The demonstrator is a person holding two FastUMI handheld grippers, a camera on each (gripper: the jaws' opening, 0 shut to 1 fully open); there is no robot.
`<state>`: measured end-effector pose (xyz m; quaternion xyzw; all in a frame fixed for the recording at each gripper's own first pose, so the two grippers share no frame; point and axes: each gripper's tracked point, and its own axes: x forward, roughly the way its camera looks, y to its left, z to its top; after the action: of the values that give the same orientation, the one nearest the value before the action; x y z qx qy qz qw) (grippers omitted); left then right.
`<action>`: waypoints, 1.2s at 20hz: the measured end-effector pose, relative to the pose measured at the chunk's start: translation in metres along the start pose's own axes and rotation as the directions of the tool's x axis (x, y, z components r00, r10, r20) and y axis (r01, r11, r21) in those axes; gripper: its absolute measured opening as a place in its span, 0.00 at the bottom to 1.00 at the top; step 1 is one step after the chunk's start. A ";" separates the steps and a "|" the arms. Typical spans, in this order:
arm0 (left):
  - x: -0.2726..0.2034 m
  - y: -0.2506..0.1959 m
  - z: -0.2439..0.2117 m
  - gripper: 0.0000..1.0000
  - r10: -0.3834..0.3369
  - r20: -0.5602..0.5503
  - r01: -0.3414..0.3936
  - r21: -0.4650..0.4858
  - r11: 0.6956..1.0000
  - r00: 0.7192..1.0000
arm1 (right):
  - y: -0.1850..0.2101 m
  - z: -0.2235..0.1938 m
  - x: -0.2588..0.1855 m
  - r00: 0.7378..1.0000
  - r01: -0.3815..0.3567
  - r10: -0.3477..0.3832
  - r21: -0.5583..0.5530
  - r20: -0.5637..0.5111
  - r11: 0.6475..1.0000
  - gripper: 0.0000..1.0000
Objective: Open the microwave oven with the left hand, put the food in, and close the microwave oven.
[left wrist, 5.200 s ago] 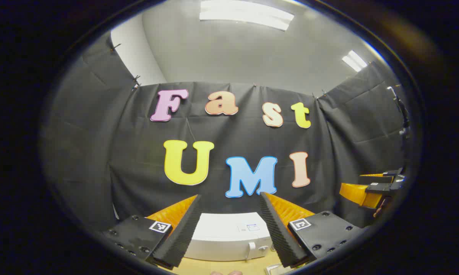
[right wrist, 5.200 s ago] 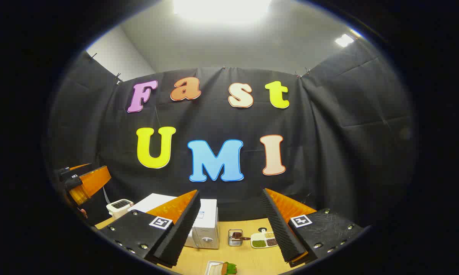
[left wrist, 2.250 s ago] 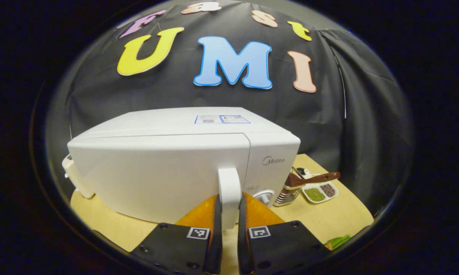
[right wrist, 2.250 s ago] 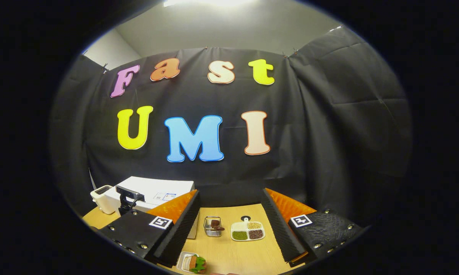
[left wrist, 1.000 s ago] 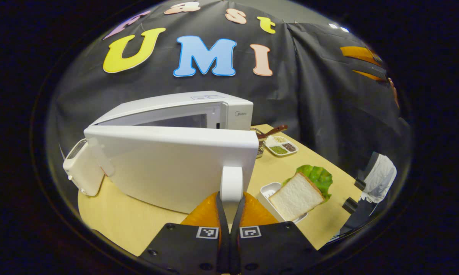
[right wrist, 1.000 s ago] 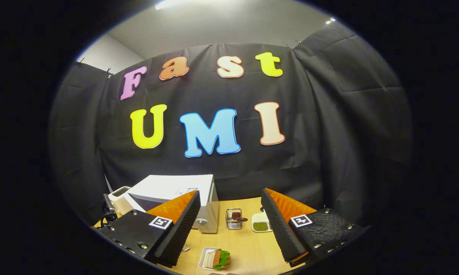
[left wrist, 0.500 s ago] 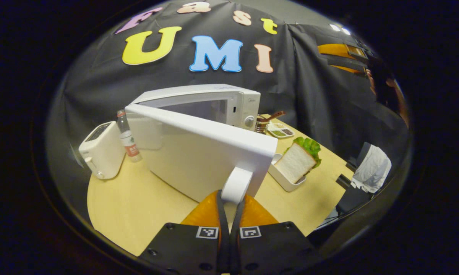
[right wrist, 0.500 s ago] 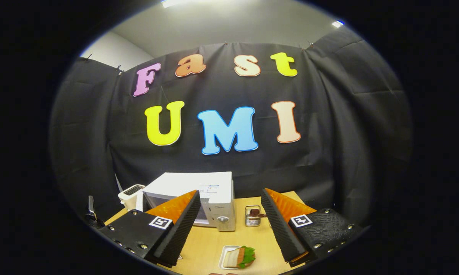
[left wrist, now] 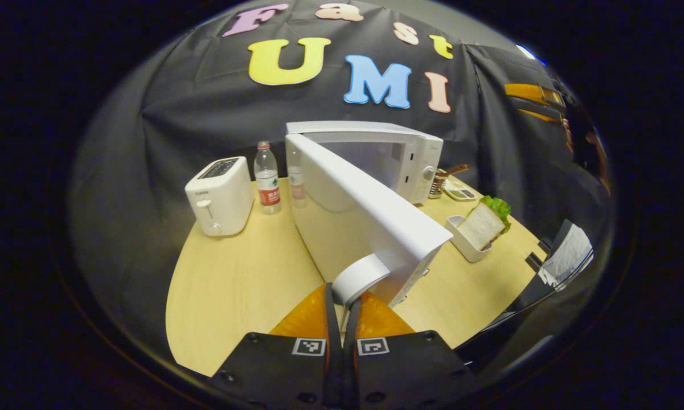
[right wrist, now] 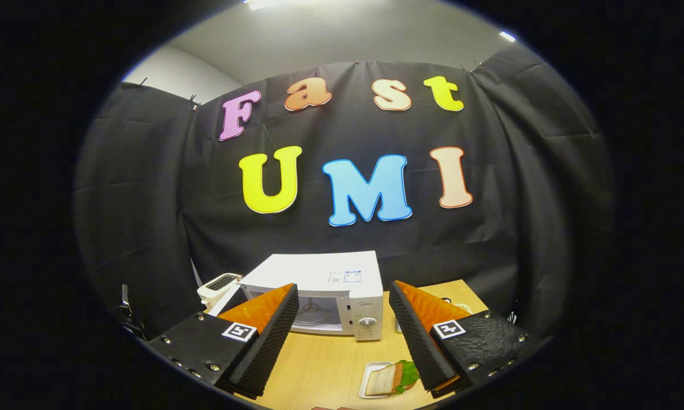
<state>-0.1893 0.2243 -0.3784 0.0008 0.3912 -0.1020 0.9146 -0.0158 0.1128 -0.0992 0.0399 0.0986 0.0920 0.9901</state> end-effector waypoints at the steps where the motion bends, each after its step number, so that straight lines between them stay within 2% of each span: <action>1: -0.004 0.012 -0.002 0.06 0.009 0.001 -0.009 -0.015 1.000 1.000 | 0.004 0.000 0.001 1.000 -0.007 0.007 -0.006 -0.004 1.000 0.96; 6: -0.015 0.058 -0.006 0.06 0.061 0.012 -0.060 -0.059 0.996 0.998 | 0.010 -0.004 0.004 1.000 -0.021 0.021 -0.021 -0.017 1.000 0.96; 12: -0.015 0.073 -0.010 0.08 0.089 0.020 -0.088 -0.064 0.994 0.996 | -0.001 -0.020 0.008 0.998 -0.019 0.016 -0.037 -0.065 0.999 0.97; 13: -0.017 0.076 -0.012 0.11 0.122 0.023 -0.120 -0.074 0.990 0.992 | -0.006 -0.022 0.009 0.997 -0.012 0.009 -0.043 -0.071 0.999 0.97; 14: -0.022 0.083 -0.012 0.40 0.152 0.028 -0.149 -0.087 0.985 0.988 | -0.011 -0.025 0.009 0.997 -0.007 0.003 -0.050 -0.078 0.999 0.97; 16: -0.014 0.078 -0.021 1.00 0.165 0.024 -0.161 -0.126 0.979 0.986 | -0.021 -0.033 0.011 0.996 -0.005 0.000 -0.058 -0.093 0.998 0.96; 18: -0.039 0.081 -0.024 1.00 0.252 0.035 -0.248 -0.082 0.965 0.967 | -0.037 -0.042 0.012 0.993 0.000 -0.007 -0.060 -0.114 0.998 0.94; 19: -0.049 0.083 -0.025 1.00 0.289 0.035 -0.286 -0.073 0.955 0.957 | -0.048 -0.047 0.012 0.992 0.005 -0.013 -0.059 -0.124 0.998 0.97; 21: -0.070 0.078 -0.020 1.00 0.338 0.052 -0.332 -0.102 0.938 0.940 | -0.071 -0.061 0.013 0.988 0.016 -0.024 -0.055 -0.153 0.998 0.97; 24: -0.113 0.056 0.023 1.00 0.422 0.153 -0.397 -0.170 0.902 0.893 | -0.111 -0.090 0.014 0.974 0.031 -0.041 -0.045 -0.222 0.998 0.97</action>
<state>-0.2384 0.2985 -0.2857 0.0122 0.3010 0.1204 0.9459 -0.0009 0.0122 -0.2007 0.0070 0.2076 0.0799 0.9749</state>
